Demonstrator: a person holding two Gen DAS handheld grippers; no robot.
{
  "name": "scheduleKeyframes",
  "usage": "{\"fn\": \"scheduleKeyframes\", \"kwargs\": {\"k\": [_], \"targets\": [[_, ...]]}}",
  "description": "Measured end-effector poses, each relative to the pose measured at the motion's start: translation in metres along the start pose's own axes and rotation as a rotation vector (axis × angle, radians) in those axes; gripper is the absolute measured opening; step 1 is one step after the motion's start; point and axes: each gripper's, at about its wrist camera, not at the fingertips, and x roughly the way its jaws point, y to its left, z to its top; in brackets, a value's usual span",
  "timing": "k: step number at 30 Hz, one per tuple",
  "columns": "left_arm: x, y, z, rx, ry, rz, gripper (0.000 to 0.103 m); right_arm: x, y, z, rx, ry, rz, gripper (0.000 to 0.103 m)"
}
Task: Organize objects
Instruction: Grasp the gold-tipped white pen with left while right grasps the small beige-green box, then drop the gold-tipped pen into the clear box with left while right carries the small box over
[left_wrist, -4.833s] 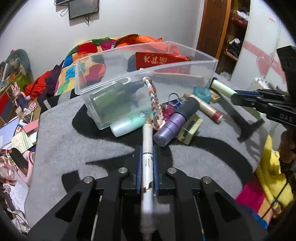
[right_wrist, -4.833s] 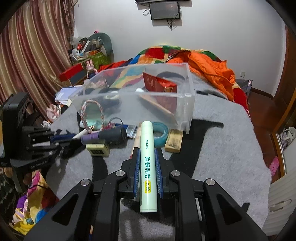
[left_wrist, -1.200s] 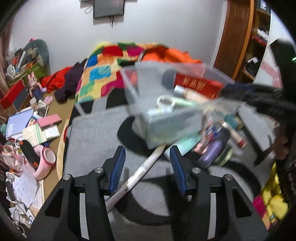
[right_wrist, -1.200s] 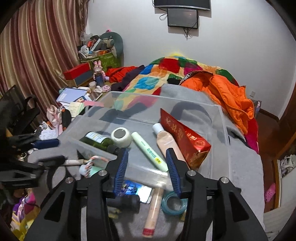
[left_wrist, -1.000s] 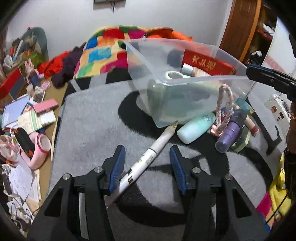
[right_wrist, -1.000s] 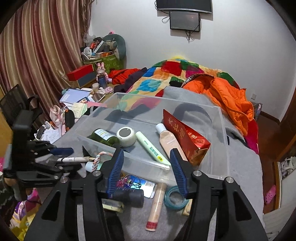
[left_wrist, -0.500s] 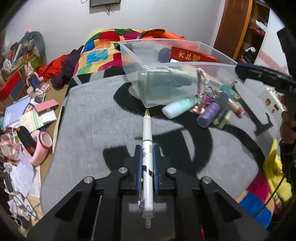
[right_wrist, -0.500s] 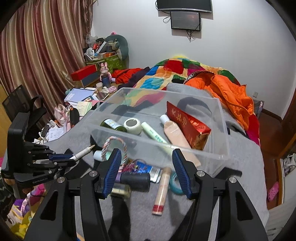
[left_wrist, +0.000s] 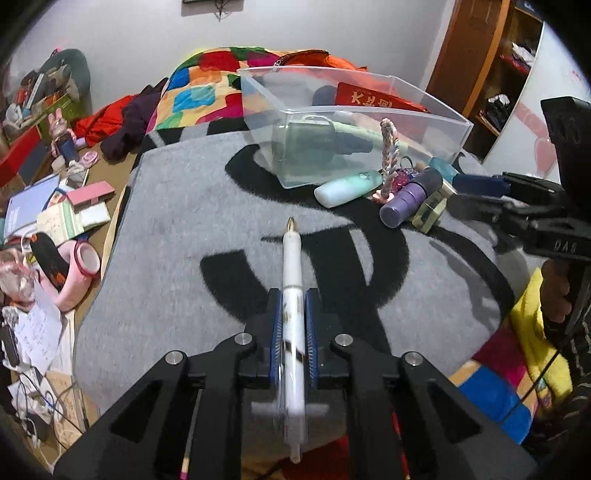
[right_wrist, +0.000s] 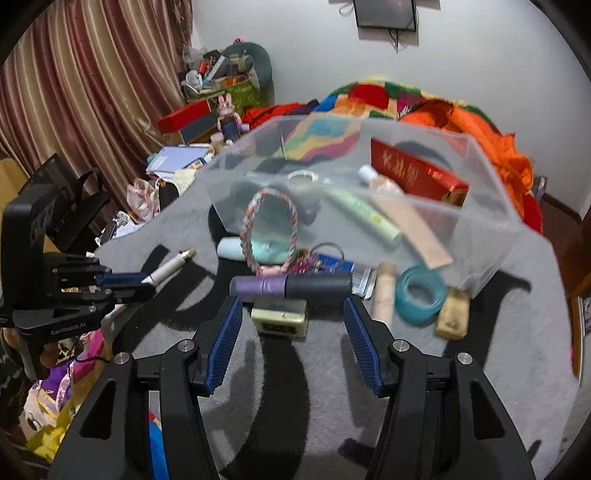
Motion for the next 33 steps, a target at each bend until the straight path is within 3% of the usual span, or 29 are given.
{"fn": "scheduleKeyframes", "kwargs": {"k": [4,9,18,26,33], "targets": [[0.007,0.000,0.007,-0.003,-0.019,0.004,0.011,0.009,-0.002,-0.003,0.023,0.018,0.011,0.053],[0.008,0.000,0.012,-0.026,-0.036,0.004,0.010,0.012,0.004,-0.005,0.011,0.023,0.016,0.033],[-0.037,-0.001,0.030,-0.066,-0.161,-0.033,0.010,0.021,0.011,-0.007,-0.023,0.032,-0.004,0.032],[-0.086,-0.003,0.057,-0.072,-0.319,-0.044,0.010,-0.008,0.002,0.004,0.001,-0.072,-0.030,0.032],[-0.106,-0.010,0.088,-0.069,-0.418,-0.073,0.010,-0.040,-0.009,0.020,0.026,-0.169,-0.085,0.032]]}}
